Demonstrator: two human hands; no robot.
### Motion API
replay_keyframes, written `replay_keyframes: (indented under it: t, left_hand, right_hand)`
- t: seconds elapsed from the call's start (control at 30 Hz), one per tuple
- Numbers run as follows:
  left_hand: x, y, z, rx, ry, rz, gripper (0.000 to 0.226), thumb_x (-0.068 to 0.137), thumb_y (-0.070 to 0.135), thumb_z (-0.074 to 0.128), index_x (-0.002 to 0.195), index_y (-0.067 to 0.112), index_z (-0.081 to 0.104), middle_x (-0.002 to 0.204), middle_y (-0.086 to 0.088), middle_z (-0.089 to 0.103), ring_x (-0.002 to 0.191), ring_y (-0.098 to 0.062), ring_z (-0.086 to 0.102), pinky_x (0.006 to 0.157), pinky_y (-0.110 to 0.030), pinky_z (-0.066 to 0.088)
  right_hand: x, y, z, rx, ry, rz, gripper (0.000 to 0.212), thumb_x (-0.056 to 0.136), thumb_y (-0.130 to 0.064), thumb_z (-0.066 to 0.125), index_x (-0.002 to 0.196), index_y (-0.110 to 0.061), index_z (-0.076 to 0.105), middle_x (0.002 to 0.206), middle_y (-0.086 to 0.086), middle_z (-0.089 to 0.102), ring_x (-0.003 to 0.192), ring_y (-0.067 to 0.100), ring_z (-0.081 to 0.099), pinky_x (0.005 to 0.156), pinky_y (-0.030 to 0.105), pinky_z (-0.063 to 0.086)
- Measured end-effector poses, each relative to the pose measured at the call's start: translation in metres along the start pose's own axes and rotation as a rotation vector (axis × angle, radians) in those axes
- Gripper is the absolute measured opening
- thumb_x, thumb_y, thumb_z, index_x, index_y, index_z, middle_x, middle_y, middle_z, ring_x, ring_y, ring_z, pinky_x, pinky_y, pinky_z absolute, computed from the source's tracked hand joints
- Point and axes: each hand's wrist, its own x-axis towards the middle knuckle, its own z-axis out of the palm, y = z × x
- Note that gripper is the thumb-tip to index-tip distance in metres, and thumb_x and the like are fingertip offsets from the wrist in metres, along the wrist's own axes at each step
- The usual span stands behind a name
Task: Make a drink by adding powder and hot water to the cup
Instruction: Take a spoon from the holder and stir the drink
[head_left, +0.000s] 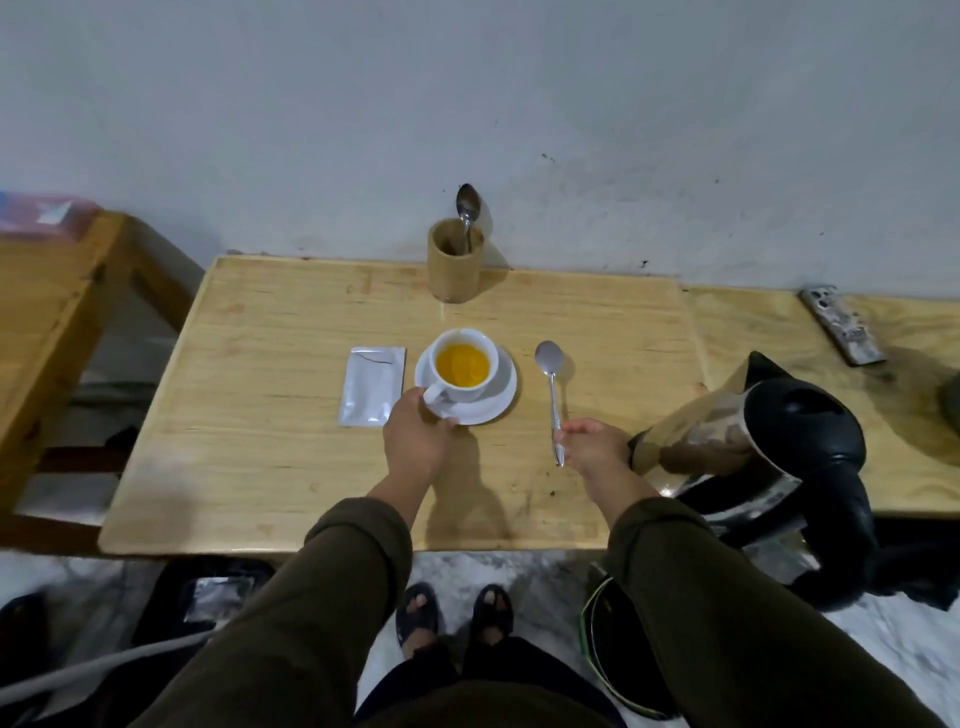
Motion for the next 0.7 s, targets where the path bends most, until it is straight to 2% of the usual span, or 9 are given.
replay_keyframes:
  t: [0.13, 0.27, 0.5, 0.7]
  left_hand:
    - [-0.001, 0.002, 0.004, -0.020, 0.040, -0.027, 0.031, 0.079, 0.017, 0.068, 0.109, 0.011, 0.061, 0.108, -0.007, 0.069, 0.102, -0.027, 0.064, 0.075, -0.026, 0.038]
    - [0.000, 0.002, 0.007, 0.043, 0.042, -0.035, 0.033, 0.080, 0.017, 0.068, 0.112, 0.012, 0.059, 0.111, -0.007, 0.068, 0.104, -0.026, 0.063, 0.075, -0.026, 0.038]
    - [-0.002, 0.004, 0.006, 0.055, 0.051, -0.058, 0.029, 0.083, 0.015, 0.061, 0.112, 0.015, 0.059, 0.110, -0.005, 0.068, 0.103, -0.024, 0.062, 0.075, -0.025, 0.037]
    - [-0.002, 0.004, 0.003, 0.063, 0.043, -0.022, 0.028, 0.085, 0.013, 0.057, 0.113, 0.014, 0.059, 0.111, -0.005, 0.067, 0.103, -0.024, 0.061, 0.075, -0.025, 0.036]
  right_hand:
    - [0.012, -0.003, 0.004, -0.041, 0.026, 0.041, 0.029, 0.075, -0.011, 0.074, 0.054, -0.024, 0.057, 0.083, 0.005, 0.067, 0.086, 0.029, 0.064, 0.089, 0.045, 0.056]
    - [0.022, -0.006, 0.009, -0.115, 0.013, 0.035, 0.031, 0.074, -0.014, 0.076, 0.052, -0.024, 0.056, 0.086, 0.009, 0.071, 0.091, 0.030, 0.067, 0.088, 0.043, 0.057]
    - [0.034, -0.003, 0.025, -0.209, -0.013, 0.008, 0.033, 0.070, -0.015, 0.079, 0.049, -0.021, 0.055, 0.080, 0.011, 0.073, 0.082, 0.031, 0.070, 0.079, 0.044, 0.059]
    - [0.035, 0.000, 0.023, -0.419, -0.047, -0.088, 0.032, 0.077, -0.020, 0.072, 0.053, -0.022, 0.051, 0.090, 0.010, 0.073, 0.092, 0.031, 0.069, 0.086, 0.040, 0.057]
